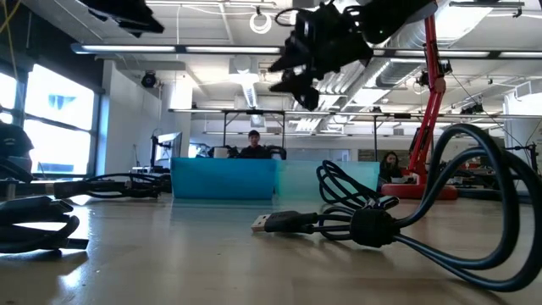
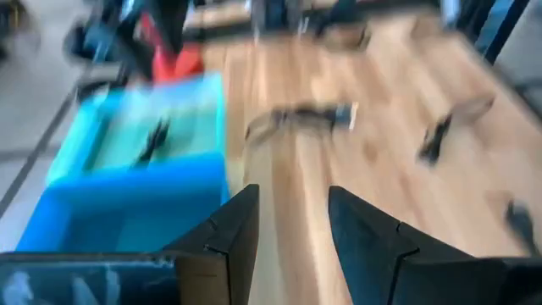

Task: Pick & Place USB Port
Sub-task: Put the black HDMI cable into the blue bin

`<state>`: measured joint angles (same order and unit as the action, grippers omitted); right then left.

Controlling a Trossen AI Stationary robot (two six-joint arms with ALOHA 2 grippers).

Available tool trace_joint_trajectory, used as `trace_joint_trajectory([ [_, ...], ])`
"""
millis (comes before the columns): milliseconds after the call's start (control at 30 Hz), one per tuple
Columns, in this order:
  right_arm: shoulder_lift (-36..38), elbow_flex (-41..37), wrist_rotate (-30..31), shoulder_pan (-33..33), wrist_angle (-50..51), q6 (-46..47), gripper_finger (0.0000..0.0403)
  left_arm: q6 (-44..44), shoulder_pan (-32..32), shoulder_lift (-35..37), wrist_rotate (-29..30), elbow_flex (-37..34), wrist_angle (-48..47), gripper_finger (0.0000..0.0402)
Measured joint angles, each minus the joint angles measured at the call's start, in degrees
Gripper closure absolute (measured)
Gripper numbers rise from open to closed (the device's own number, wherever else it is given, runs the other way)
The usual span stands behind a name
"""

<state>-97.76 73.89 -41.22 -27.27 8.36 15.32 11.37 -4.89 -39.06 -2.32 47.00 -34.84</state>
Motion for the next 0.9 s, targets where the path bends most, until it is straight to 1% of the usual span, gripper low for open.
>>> trace_joint_trajectory([
  [33,0.00,0.00,-2.16,0.54,-1.18,0.42,0.0222,-0.01,0.00,-0.14,0.67,1.32,-3.52,0.0261],
  [100,0.00,0.00,-6.14,1.77,-3.20,1.31,0.0222,-0.37,0.00,-0.51,1.51,2.78,-7.32,0.0261],
  [167,0.02,0.00,-10.63,3.30,-3.53,1.86,0.0221,-1.33,0.00,-0.56,1.66,2.91,-7.85,0.0261],
  [233,0.02,0.00,-16.81,4.93,-1.59,2.76,0.0221,-1.56,0.02,-0.56,1.66,2.91,-7.82,0.0261],
  [300,0.02,0.00,-24.05,6.70,3.22,3.93,0.0221,-1.90,0.02,-0.56,1.66,2.91,-7.82,0.0261],
  [367,0.02,0.00,-30.10,8.66,10.35,4.09,0.0221,-2.70,0.02,-0.56,1.66,2.91,-7.82,0.0261],
  [400,0.02,0.00,-32.03,9.68,14.33,3.69,0.0221,-2.81,0.02,-0.56,1.66,2.91,-7.82,0.0261],
  [467,0.02,0.00,-32.81,11.71,21.72,0.35,0.0221,-2.77,0.02,-0.56,1.68,2.91,-7.82,0.0261],
  [567,0.02,-0.02,-29.79,13.90,29.96,-6.51,0.0221,-2.74,0.02,-0.85,1.88,2.91,-7.79,0.0261],
  [667,0.02,-0.02,-23.39,14.80,35.15,-11.64,0.0222,-2.72,0.00,-1.58,1.96,2.91,-7.79,0.0261],
  [733,0.02,-0.02,-17.13,14.97,37.58,-12.88,0.0222,-2.70,0.02,-2.51,2.03,2.91,-7.71,0.0261],
  [900,0.02,-0.02,3.88,16.71,41.20,-13.08,0.0222,-2.70,0.02,-5.44,1.68,2.91,-7.77,0.0261],
])
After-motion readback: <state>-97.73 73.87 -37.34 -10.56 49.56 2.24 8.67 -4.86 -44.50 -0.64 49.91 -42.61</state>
